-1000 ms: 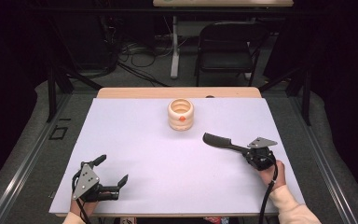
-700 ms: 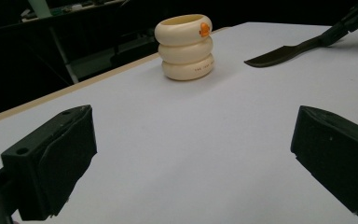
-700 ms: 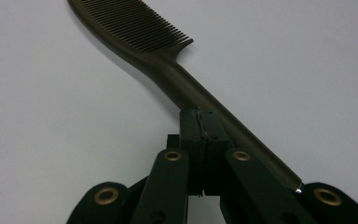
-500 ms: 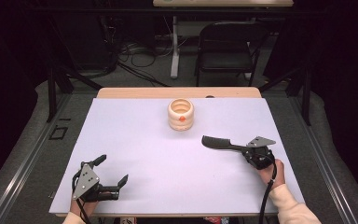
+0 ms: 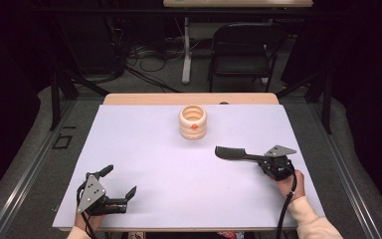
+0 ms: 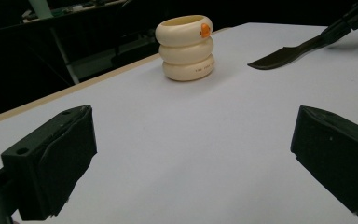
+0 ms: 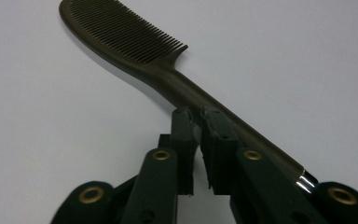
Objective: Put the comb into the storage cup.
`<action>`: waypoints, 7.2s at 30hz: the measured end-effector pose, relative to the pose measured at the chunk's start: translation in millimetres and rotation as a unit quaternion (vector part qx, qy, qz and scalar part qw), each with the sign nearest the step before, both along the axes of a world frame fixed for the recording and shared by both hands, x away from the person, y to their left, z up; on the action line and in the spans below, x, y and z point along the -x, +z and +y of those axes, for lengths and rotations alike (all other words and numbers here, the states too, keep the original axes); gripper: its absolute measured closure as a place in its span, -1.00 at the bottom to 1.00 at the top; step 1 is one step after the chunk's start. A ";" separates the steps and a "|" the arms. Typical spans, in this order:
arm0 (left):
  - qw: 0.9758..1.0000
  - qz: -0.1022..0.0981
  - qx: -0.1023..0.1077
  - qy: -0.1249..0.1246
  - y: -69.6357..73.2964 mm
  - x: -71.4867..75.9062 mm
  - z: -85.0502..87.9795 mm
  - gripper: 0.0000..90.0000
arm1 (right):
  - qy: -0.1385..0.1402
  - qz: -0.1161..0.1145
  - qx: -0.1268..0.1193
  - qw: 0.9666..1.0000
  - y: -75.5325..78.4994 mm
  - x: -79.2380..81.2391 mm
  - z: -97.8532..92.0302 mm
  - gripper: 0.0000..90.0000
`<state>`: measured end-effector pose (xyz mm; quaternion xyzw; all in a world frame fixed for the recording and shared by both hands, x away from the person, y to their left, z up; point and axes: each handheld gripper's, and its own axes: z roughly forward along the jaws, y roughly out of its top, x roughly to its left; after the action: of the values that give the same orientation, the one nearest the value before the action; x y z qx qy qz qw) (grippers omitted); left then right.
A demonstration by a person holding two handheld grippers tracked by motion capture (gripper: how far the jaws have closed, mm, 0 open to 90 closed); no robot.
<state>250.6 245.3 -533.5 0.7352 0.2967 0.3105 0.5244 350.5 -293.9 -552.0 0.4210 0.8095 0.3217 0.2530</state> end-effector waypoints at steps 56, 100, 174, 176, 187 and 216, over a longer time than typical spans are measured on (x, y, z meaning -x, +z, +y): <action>1.000 0.000 0.000 0.007 0.2 -0.5 1.3 -1.00 | 0.124 0.031 0.057 0.990 28.3 8.0 25.4 -0.99; 1.000 0.002 0.013 0.001 0.0 -1.8 1.2 -1.00 | 0.181 0.091 0.163 0.966 40.4 -44.6 33.7 -0.90; 1.000 0.008 0.016 0.000 -0.5 -3.6 1.4 -1.00 | 0.274 0.154 0.274 0.909 45.2 -70.7 57.7 0.61; 1.000 0.008 0.018 0.000 -0.5 -3.6 1.3 -1.00 | 0.273 0.154 0.265 0.912 47.2 -69.5 56.8 0.61; 1.000 0.007 0.018 0.000 -0.5 -3.6 1.4 -1.00 | 0.265 0.133 0.237 0.925 57.0 -62.8 58.2 0.61; 1.000 0.008 0.019 0.003 -0.3 -3.5 1.7 -1.00 | 0.237 0.079 0.140 0.958 63.7 -50.1 55.2 0.61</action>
<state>254.1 247.0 -533.8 0.7268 0.3087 0.3009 0.5347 400.6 -238.6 -488.4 0.2017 0.9403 0.2216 0.1614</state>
